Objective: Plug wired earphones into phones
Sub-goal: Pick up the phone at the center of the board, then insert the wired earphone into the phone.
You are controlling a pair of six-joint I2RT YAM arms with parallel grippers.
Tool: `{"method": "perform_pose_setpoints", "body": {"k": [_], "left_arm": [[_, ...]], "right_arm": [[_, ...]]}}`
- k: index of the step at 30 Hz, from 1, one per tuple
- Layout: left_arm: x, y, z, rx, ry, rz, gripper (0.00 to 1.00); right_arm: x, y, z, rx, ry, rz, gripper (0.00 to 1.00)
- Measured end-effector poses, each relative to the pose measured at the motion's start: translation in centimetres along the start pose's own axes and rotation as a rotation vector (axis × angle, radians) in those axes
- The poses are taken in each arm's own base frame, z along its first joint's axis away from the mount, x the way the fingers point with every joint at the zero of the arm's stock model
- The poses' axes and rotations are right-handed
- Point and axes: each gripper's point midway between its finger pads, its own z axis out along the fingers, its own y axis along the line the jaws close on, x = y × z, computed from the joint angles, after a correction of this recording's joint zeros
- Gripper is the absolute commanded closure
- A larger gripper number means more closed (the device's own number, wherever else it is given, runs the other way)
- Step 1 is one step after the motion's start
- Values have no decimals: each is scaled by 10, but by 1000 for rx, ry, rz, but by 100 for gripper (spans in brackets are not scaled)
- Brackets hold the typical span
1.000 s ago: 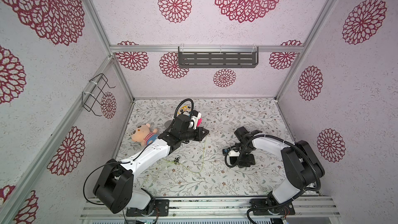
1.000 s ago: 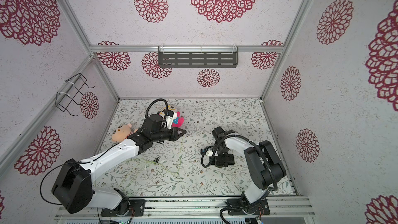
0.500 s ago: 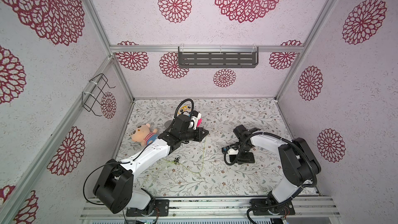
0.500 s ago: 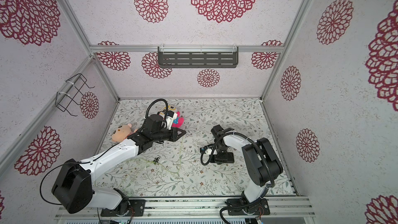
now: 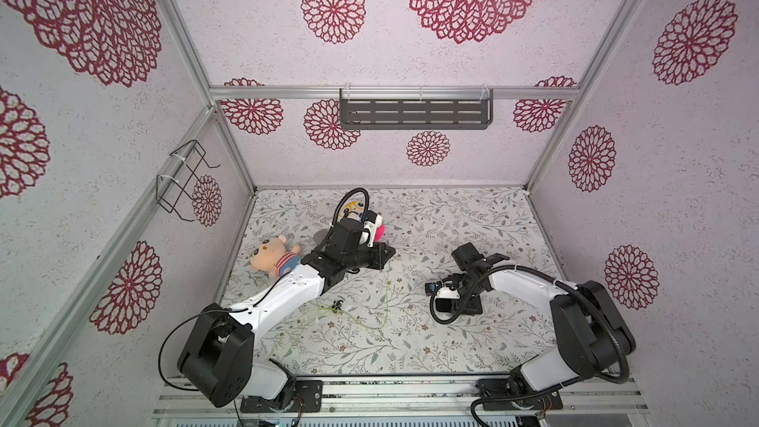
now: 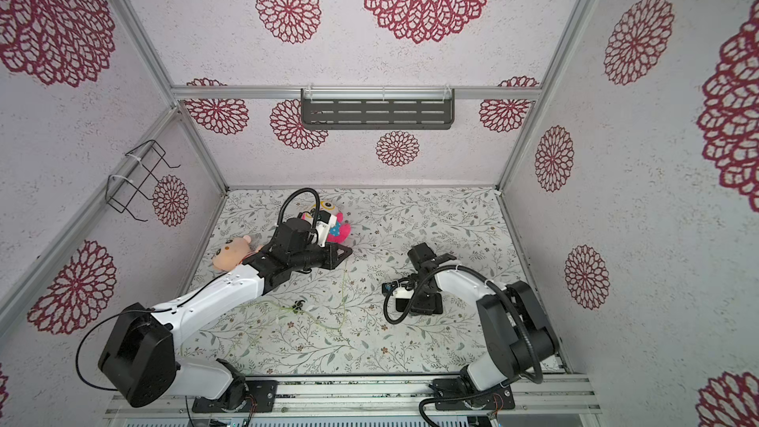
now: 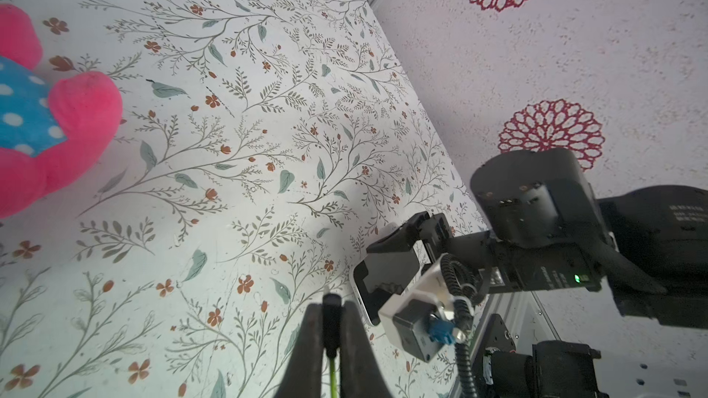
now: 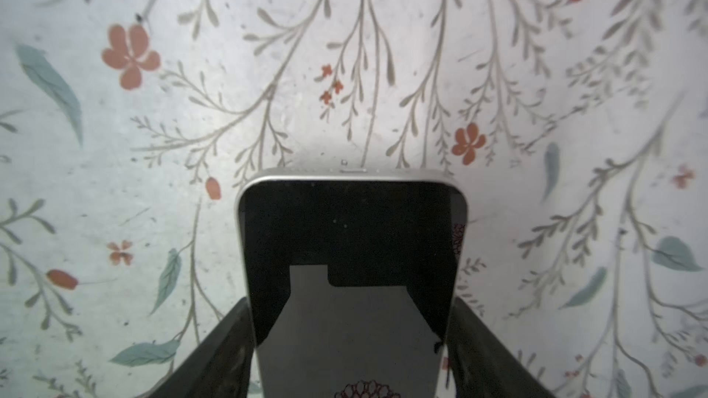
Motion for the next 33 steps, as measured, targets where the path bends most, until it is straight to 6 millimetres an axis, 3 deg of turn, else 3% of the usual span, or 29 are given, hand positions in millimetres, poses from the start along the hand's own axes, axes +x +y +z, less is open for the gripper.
{"method": "perform_pose_setpoints", "body": {"k": [10,17,33], "left_arm": [[-20,-22,-14,80,-101,31,100],[-18,-41,-13,139,-103,44,100],[-6,-67,-10,189,-89,106,100]], "right_arm": [[-42,-28,-61,364,-317,52,41],[-68,-49,-107,528,-501,85,41],[-109,-63,-121,530,-598,91,42]]}}
